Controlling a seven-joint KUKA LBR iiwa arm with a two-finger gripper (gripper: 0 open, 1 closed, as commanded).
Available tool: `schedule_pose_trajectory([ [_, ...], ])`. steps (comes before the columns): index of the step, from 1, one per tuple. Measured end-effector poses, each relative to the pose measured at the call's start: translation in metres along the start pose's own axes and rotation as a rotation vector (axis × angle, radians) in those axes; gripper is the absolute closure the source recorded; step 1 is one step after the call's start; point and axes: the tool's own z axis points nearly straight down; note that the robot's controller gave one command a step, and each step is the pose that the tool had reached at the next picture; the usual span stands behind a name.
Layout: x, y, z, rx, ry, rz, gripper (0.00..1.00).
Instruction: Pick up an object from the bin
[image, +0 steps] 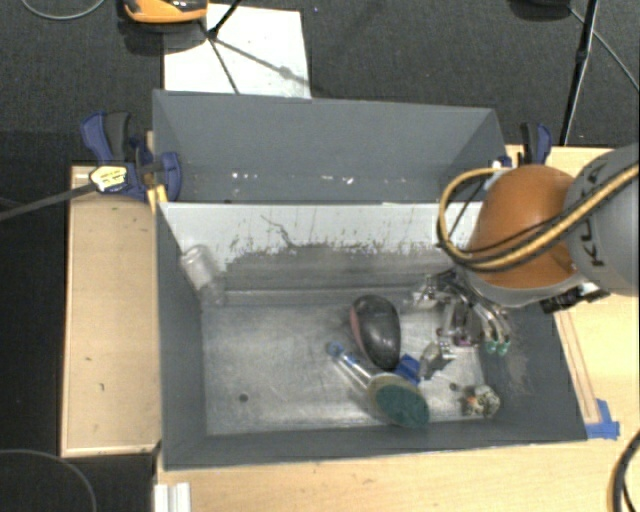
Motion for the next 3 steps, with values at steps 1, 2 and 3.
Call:
schedule_pose_trajectory([
  [1,-0.052,0.039,0.026,0.0,0.004,0.007,0.0],
  [2,-0.052,0.037,0.061,0.0,0.0,0.338,0.0],
  [3,-0.033,0.068,0.059,0.0,-0.016,0.461,0.0],
])
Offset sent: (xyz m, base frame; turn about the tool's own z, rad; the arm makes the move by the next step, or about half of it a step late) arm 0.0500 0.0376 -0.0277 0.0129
